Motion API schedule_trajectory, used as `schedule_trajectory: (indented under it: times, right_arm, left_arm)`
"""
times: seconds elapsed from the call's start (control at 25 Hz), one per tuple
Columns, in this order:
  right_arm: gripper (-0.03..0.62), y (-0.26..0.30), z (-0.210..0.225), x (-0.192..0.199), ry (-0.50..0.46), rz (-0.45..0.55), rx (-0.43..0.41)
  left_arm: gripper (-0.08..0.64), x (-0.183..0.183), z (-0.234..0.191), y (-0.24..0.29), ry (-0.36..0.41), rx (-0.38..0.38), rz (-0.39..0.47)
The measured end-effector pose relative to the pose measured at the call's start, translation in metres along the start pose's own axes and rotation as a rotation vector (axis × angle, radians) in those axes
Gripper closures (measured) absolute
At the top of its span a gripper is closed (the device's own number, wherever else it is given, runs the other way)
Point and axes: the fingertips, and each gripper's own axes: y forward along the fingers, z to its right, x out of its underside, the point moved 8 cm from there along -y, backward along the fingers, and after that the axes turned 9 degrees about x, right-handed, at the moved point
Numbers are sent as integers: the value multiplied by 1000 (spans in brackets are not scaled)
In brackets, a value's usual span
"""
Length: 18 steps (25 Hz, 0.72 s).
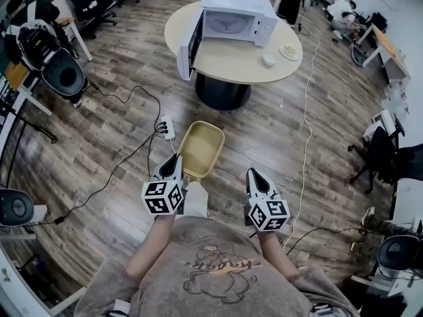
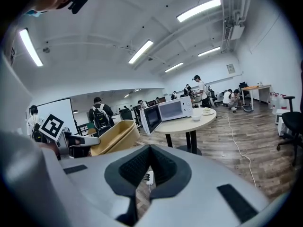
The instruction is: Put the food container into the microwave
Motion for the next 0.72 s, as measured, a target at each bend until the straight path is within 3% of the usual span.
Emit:
schedule_trajectory:
  times: [0.72]
  right_arm:
    - [592, 148, 18, -67, 22, -24, 26]
  left_arm:
    - [508, -92, -57, 143, -13, 60, -14]
